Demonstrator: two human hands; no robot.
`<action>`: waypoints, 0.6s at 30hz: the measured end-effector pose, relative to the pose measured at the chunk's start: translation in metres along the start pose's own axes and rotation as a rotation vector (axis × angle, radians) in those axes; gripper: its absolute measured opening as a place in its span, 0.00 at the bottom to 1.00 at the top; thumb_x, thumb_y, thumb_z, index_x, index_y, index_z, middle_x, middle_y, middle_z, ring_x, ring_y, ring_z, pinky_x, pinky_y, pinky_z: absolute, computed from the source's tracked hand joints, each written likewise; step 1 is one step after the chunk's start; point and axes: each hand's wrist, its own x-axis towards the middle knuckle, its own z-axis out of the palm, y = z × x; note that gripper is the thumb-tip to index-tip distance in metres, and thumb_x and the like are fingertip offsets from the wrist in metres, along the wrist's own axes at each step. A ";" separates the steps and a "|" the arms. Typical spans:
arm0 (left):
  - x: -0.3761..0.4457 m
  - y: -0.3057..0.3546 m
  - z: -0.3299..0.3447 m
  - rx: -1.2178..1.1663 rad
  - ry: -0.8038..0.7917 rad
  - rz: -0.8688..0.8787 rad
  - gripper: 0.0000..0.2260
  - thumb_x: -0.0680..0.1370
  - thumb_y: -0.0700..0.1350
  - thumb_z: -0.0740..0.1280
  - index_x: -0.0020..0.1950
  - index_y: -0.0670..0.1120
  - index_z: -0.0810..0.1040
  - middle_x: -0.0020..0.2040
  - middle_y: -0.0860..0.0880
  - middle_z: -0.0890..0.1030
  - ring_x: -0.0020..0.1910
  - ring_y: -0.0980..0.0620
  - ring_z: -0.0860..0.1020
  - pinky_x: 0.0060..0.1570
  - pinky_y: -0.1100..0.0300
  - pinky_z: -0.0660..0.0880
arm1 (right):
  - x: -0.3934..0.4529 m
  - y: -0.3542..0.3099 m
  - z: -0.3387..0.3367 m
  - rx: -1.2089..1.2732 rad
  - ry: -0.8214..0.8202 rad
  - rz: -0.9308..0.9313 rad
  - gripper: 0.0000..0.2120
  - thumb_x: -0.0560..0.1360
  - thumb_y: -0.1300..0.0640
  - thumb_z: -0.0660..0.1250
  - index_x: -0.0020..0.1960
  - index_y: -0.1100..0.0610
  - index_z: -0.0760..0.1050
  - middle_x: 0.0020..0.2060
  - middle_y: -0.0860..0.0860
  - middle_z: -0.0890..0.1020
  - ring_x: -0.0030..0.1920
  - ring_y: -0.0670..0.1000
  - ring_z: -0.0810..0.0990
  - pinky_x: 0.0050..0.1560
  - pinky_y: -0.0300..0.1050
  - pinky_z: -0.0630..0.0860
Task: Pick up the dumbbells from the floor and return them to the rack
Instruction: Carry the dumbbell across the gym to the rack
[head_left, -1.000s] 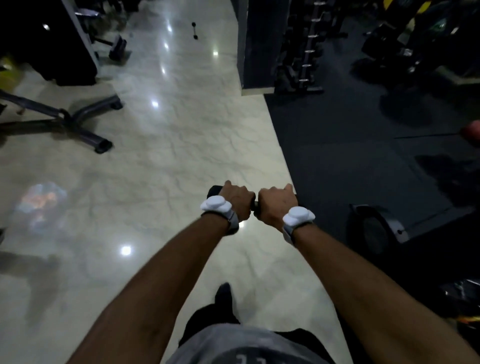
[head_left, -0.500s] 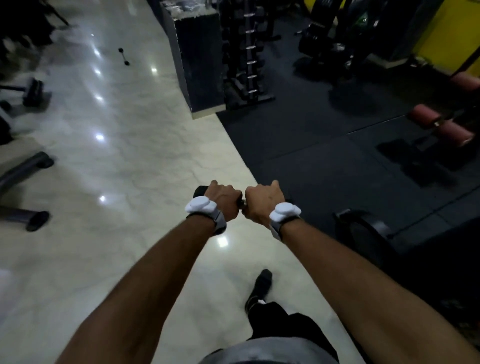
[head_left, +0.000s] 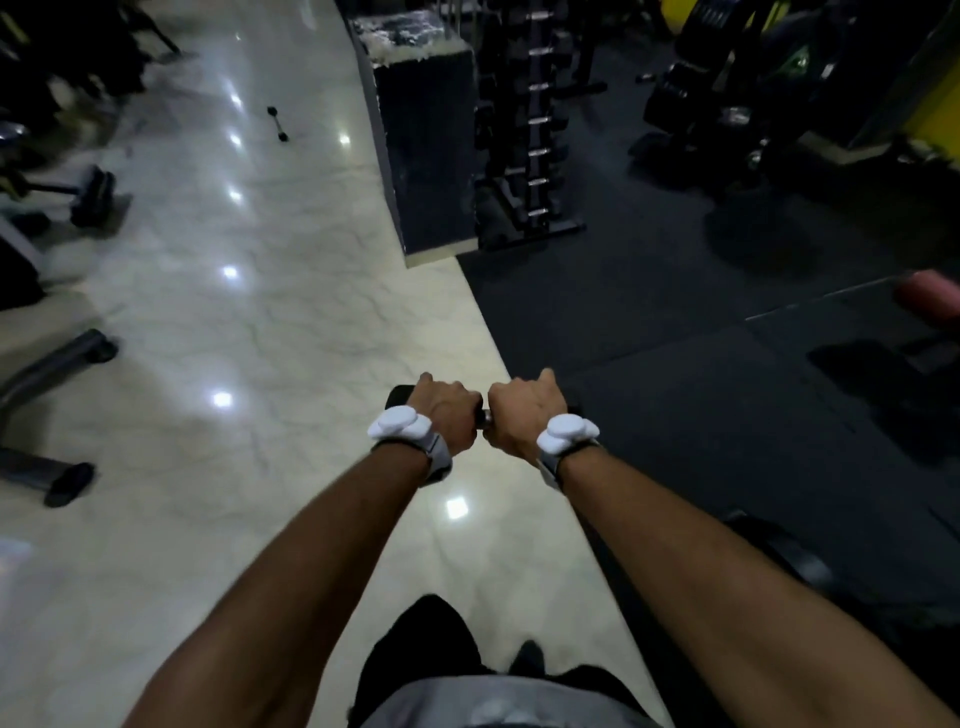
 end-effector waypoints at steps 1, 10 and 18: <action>0.027 -0.014 -0.002 -0.005 0.006 -0.003 0.08 0.78 0.50 0.62 0.52 0.52 0.79 0.52 0.49 0.83 0.50 0.46 0.82 0.56 0.52 0.68 | 0.030 0.006 -0.003 -0.003 0.006 0.009 0.07 0.75 0.48 0.65 0.44 0.48 0.68 0.45 0.51 0.84 0.45 0.55 0.82 0.60 0.57 0.63; 0.208 -0.095 -0.009 -0.020 0.055 0.107 0.06 0.78 0.50 0.61 0.50 0.53 0.77 0.52 0.49 0.83 0.50 0.46 0.82 0.55 0.52 0.67 | 0.203 0.061 -0.019 -0.006 -0.005 0.118 0.05 0.74 0.49 0.65 0.44 0.49 0.71 0.42 0.50 0.83 0.39 0.56 0.78 0.60 0.57 0.63; 0.338 -0.159 -0.049 -0.030 0.139 0.261 0.06 0.76 0.51 0.63 0.45 0.52 0.78 0.49 0.49 0.84 0.50 0.46 0.83 0.51 0.54 0.69 | 0.314 0.100 -0.062 0.057 0.030 0.243 0.07 0.75 0.46 0.64 0.44 0.47 0.68 0.47 0.52 0.84 0.48 0.57 0.83 0.67 0.60 0.63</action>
